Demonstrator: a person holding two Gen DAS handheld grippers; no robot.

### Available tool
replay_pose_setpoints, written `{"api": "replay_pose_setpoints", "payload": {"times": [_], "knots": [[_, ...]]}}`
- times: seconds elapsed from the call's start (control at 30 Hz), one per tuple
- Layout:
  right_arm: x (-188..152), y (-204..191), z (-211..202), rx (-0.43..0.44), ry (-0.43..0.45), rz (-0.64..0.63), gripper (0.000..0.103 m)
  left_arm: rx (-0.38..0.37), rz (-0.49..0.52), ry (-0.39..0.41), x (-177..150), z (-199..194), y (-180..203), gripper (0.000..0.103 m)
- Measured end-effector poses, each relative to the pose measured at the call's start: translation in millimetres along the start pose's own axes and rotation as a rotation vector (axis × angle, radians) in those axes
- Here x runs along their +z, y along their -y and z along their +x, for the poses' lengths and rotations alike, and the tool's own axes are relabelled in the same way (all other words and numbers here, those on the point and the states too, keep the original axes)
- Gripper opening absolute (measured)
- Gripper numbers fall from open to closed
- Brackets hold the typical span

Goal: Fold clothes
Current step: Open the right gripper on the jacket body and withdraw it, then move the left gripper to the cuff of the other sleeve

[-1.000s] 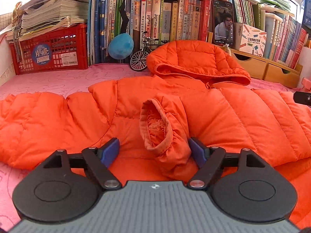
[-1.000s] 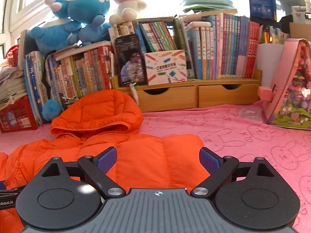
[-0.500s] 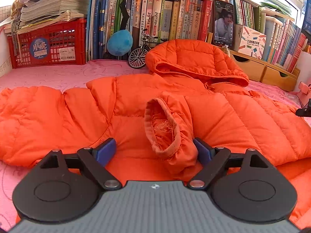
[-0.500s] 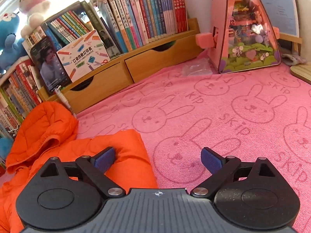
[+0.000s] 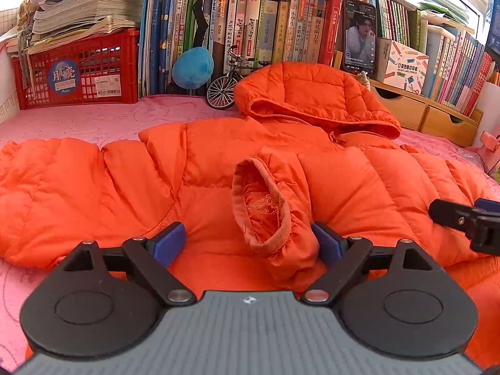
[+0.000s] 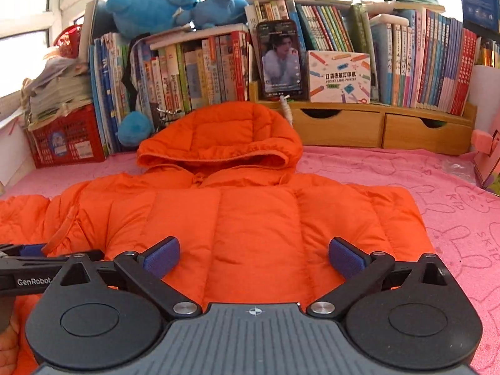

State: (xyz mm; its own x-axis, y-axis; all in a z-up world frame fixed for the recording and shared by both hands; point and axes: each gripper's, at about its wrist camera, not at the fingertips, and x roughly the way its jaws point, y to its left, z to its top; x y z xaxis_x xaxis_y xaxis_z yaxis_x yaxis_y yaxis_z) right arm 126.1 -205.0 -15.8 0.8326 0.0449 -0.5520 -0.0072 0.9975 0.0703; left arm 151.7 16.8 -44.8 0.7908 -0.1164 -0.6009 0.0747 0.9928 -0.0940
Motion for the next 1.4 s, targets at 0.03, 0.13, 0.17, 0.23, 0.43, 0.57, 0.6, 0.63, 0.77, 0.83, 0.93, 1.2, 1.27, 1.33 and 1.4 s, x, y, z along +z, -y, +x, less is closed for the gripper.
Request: {"api": "replay_pose_setpoints", "payload": {"times": [0.03,0.13,0.17,0.23,0.43,0.57,0.6,0.63,0.77,0.83,0.93,1.2,1.27,1.33,1.4], "knots": [[-3,1,4,0.001,-0.016,0.007,0.103,-0.001,0.0,-0.001,0,0,0,0.092],[-6,2,12,-0.001,-0.042,0.005,0.103,0.0,-0.001,-0.002,0,0,0,0.092],[-7,1,14,-0.005,-0.048,-0.001,0.103,0.0,-0.001,-0.002,0,0,0,0.092],[-8,-2,17,-0.02,-0.06,-0.022,0.103,-0.008,-0.012,0.005,0,-2,-2,0.092],[-8,-12,22,-0.062,-0.084,-0.078,0.103,-0.121,-0.178,0.068,5,-30,-42,0.092],[-3,-17,15,-0.097,-0.069,-0.105,0.103,-0.093,-0.198,0.172,5,-75,-78,0.092],[-1,-21,9,-0.13,-0.041,-0.114,0.103,-0.074,-0.214,0.199,5,-85,-93,0.092],[2,-27,3,-0.165,-0.003,-0.123,0.103,-0.052,-0.24,0.223,5,-95,-111,0.092],[15,-60,-24,-0.073,0.106,-0.169,0.103,0.127,-0.407,0.233,5,-109,-186,0.092],[18,-83,-31,0.009,0.134,-0.203,0.103,0.224,-0.517,0.21,-1,-109,-222,0.092],[8,-117,-19,0.048,0.141,-0.265,0.103,0.3,-0.658,0.207,-13,-112,-267,0.092],[-28,-149,35,0.057,-0.006,-0.331,0.103,0.446,-0.777,0.203,-19,-103,-336,0.092],[-28,-145,39,0.074,-0.026,-0.303,0.103,0.482,-0.764,0.19,-12,-94,-343,0.093],[-30,-145,34,0.071,-0.012,-0.293,0.103,0.495,-0.759,0.18,-6,-86,-346,0.093],[-31,-153,24,0.081,0.031,-0.31,0.103,0.501,-0.754,0.182,-3,-80,-348,0.098]]}}
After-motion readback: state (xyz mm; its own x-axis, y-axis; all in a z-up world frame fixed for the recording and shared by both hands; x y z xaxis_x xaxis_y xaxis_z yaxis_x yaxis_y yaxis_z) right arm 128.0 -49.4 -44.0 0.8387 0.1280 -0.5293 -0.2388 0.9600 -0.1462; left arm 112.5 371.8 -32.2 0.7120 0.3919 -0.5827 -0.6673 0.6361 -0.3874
